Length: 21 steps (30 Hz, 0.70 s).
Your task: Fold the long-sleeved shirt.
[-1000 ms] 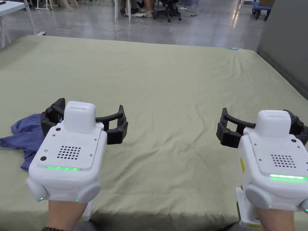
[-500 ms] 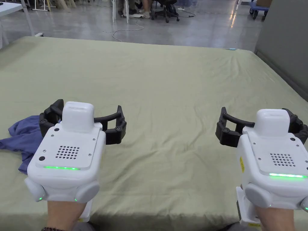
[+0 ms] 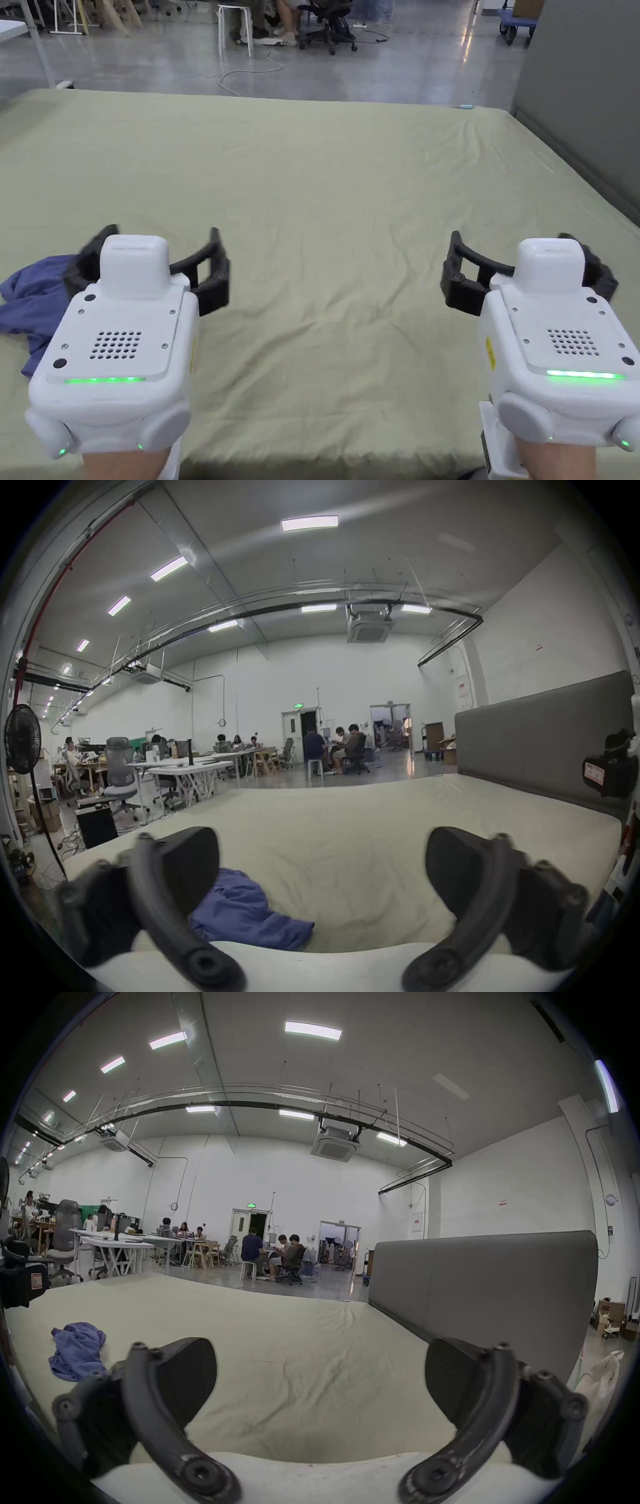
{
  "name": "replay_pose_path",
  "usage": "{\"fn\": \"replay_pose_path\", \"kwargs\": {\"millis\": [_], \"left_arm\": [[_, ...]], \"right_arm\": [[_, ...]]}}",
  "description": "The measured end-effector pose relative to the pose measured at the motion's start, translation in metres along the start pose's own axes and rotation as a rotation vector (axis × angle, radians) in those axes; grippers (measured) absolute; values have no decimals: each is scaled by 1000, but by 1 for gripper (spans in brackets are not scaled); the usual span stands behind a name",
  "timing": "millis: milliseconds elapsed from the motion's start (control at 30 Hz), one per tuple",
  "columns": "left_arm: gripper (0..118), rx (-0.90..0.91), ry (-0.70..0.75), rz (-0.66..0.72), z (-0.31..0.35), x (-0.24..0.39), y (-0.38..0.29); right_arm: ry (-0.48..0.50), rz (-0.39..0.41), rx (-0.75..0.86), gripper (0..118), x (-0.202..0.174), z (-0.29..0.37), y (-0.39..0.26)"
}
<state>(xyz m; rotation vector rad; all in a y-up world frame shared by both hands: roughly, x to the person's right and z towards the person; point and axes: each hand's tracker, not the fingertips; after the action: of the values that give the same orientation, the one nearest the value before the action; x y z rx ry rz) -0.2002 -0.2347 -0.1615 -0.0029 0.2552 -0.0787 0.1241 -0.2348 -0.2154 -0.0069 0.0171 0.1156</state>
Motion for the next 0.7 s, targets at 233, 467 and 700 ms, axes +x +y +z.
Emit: {"fn": "replay_pose_path", "kwargs": {"millis": [233,467,700], "left_arm": [[0,-1,12,-23,-4,-1,-1],[0,-5,110,-24,-3,-36,-7],[0,-46,335,10,26,-114,0]], "right_arm": [[-16,12,-21,0,-7,-4,2],[69,-10,-8,0,-47,-15,8],[346,-30,13,0,-137,-20,13]]}}
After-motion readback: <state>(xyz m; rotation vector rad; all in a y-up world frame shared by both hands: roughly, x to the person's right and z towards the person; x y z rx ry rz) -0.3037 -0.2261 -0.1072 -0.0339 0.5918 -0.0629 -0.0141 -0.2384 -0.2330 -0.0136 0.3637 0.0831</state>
